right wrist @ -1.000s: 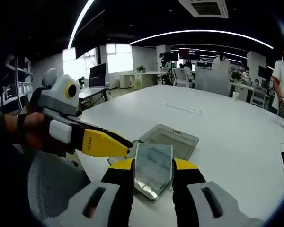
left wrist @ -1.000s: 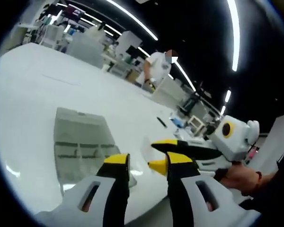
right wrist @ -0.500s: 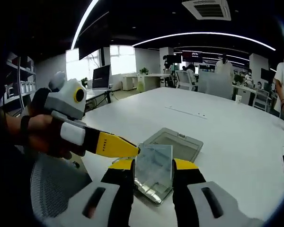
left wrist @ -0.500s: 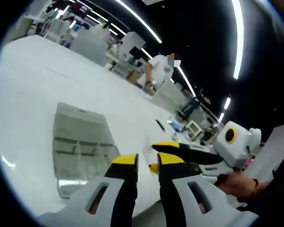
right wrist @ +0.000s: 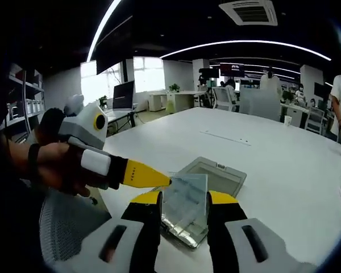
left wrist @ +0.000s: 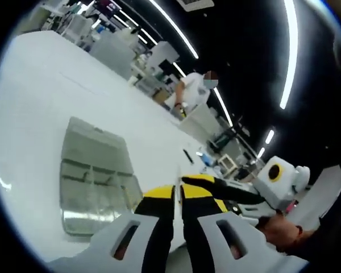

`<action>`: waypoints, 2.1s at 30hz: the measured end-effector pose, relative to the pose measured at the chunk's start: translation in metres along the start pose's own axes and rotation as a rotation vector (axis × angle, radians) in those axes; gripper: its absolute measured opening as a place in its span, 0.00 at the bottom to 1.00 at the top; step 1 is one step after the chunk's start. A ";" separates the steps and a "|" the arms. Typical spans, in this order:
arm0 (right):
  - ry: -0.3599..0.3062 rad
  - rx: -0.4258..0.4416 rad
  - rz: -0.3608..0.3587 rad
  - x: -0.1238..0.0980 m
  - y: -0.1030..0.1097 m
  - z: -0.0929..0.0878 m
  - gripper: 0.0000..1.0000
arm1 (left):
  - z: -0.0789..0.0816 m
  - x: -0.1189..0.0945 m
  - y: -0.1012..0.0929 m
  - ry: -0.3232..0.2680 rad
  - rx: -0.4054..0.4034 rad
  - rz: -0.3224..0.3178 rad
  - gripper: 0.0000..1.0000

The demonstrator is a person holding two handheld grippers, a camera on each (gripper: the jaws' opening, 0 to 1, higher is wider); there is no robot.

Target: Insert the divider into the dual guide fixture by aligning both edges with the guide slots and pushing it downward to the bottom, including one-sided entry, uneven engagement, binding, and posture correction.

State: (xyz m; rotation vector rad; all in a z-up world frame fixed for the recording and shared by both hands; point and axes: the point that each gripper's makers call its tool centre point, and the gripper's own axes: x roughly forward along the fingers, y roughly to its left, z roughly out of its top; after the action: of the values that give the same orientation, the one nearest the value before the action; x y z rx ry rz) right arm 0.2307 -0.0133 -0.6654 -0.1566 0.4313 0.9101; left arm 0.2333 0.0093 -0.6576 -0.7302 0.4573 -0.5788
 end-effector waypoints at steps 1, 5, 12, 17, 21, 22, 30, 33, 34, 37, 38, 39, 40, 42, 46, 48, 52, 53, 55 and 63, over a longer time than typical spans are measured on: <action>-0.002 0.005 0.000 0.000 0.001 0.000 0.27 | 0.001 0.000 -0.002 -0.003 -0.013 -0.009 0.00; -0.007 0.005 0.001 0.000 0.001 0.001 0.27 | 0.001 -0.001 -0.003 -0.001 0.000 -0.016 0.00; -0.003 0.030 0.022 -0.001 0.003 0.001 0.28 | 0.002 -0.002 -0.005 0.017 0.054 -0.019 0.00; 0.027 0.008 0.038 -0.003 0.004 -0.002 0.26 | 0.001 -0.007 -0.005 0.030 0.098 -0.006 0.00; 0.035 -0.016 0.046 -0.005 0.005 0.000 0.27 | 0.001 -0.013 -0.002 0.034 0.129 0.001 0.00; 0.041 -0.031 0.058 -0.005 0.007 0.000 0.27 | 0.001 -0.014 -0.002 0.030 0.147 -0.005 0.00; 0.095 -0.185 0.137 -0.002 0.017 0.001 0.27 | -0.005 -0.028 0.002 0.098 0.325 0.031 0.00; 0.111 -0.202 0.179 0.001 0.024 -0.001 0.28 | -0.005 -0.032 0.000 0.109 0.366 0.029 0.00; 0.102 -0.258 0.188 0.001 0.026 0.001 0.27 | -0.006 -0.035 -0.001 0.116 0.385 0.026 0.00; 0.128 -0.300 0.209 0.002 0.035 0.000 0.28 | -0.009 -0.041 -0.001 0.136 0.426 0.024 0.00; 0.128 -0.324 0.228 0.002 0.040 0.000 0.28 | -0.011 -0.044 -0.002 0.150 0.447 0.016 0.00; 0.128 -0.326 0.232 0.003 0.042 0.001 0.28 | -0.012 -0.045 -0.002 0.154 0.452 0.016 0.00; 0.151 -0.345 0.245 0.003 0.046 -0.002 0.28 | -0.014 -0.047 -0.003 0.165 0.468 0.009 0.00; 0.156 -0.371 0.252 0.004 0.051 -0.002 0.29 | -0.017 -0.051 -0.005 0.180 0.487 -0.005 0.00; 0.186 -0.394 0.293 0.006 0.061 -0.004 0.27 | -0.020 -0.058 -0.005 0.196 0.520 -0.026 0.00; 0.201 -0.421 0.317 0.006 0.066 -0.006 0.25 | -0.020 -0.062 -0.006 0.200 0.540 -0.033 0.00; 0.205 -0.437 0.354 0.006 0.074 -0.004 0.19 | -0.020 -0.067 -0.007 0.216 0.579 -0.068 0.00; 0.203 -0.437 0.364 0.006 0.076 -0.002 0.17 | -0.019 -0.068 -0.006 0.211 0.586 -0.076 0.00; 0.206 -0.433 0.374 0.007 0.079 0.000 0.13 | -0.016 -0.069 -0.005 0.207 0.592 -0.085 0.00; 0.259 -0.443 0.408 0.006 0.083 -0.004 0.04 | -0.014 -0.075 -0.006 0.200 0.636 -0.141 0.00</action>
State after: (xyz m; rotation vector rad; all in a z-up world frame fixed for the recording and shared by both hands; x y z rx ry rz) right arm 0.1664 0.0404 -0.6671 -0.6131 0.5059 1.3885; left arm 0.1669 0.0464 -0.6491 -0.0958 0.3756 -0.8793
